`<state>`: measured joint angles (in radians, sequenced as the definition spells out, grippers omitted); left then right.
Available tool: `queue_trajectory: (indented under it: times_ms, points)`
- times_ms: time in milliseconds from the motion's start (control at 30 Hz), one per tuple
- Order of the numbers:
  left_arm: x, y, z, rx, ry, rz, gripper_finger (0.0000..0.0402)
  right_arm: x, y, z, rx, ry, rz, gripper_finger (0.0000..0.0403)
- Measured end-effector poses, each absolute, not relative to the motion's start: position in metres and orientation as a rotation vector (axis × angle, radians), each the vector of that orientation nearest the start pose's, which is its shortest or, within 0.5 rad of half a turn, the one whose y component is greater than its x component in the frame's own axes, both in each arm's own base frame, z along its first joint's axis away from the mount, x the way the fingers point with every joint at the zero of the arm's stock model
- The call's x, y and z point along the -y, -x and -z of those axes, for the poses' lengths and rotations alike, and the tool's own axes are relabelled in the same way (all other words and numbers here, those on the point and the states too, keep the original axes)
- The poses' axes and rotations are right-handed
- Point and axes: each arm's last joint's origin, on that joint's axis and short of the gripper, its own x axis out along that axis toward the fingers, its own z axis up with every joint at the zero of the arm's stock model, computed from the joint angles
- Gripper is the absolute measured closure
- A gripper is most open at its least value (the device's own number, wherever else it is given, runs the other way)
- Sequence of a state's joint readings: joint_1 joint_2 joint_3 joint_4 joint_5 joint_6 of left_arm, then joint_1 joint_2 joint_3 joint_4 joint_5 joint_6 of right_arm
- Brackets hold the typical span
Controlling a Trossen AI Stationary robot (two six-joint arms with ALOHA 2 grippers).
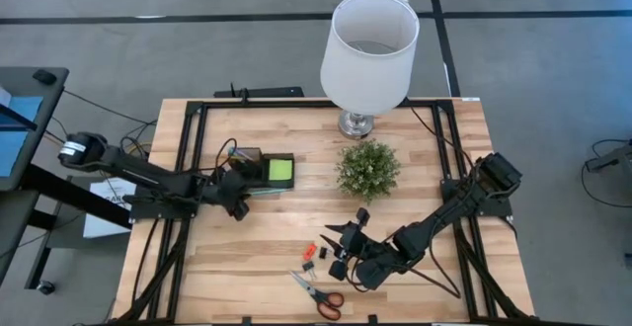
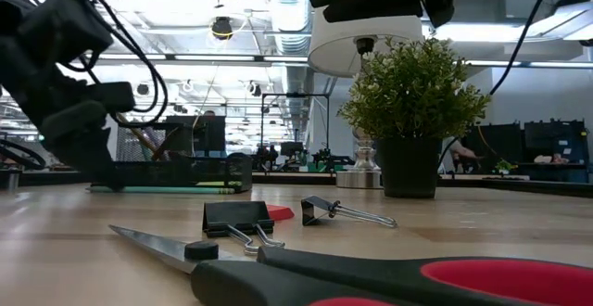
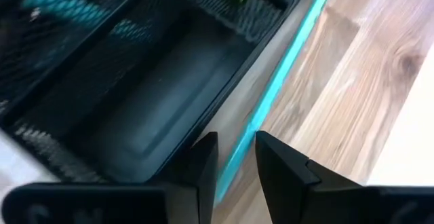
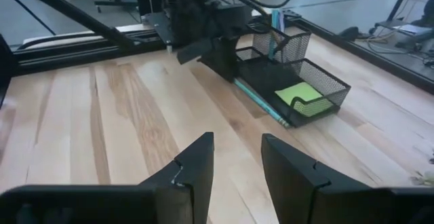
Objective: Pick and place office supplies into organizer
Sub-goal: Put the blue pencil into the black desk organizer
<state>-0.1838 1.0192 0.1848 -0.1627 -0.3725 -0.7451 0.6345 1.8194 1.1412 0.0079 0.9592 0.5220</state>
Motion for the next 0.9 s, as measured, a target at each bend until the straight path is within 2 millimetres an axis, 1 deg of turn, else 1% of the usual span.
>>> queue_trajectory:
  times_ms: [200,300,433,567,733,833,900]
  points:
    - [0.016,-0.149,-0.107,-0.804,0.463,-0.462,0.0305,-0.211,-0.317,-0.2,-0.372,-0.024,0.403,0.0285]
    - [0.019,-0.153,-0.108,-0.797,0.525,-0.421,0.0301,-0.213,-0.315,-0.2,-0.372,-0.022,0.396,0.0285]
    - [0.025,-0.155,-0.106,-0.803,0.59,-0.375,0.0301,-0.216,-0.313,-0.2,-0.375,-0.017,0.386,0.0285]
    - [0.037,-0.158,-0.107,-0.798,0.635,-0.301,0.0301,-0.22,-0.309,-0.199,-0.376,-0.013,0.373,0.0285]
    - [0.058,-0.164,-0.114,-0.819,0.584,-0.247,0.0301,-0.226,-0.305,-0.199,-0.376,-0.008,0.354,0.0285]
    - [0.072,-0.175,-0.122,-0.774,0.506,-0.286,0.0301,-0.23,-0.302,-0.199,-0.372,-0.004,0.349,0.0285]
    - [0.081,-0.181,-0.123,-0.752,0.435,-0.336,0.0301,-0.232,-0.301,-0.2,-0.371,-0.003,0.343,0.0285]
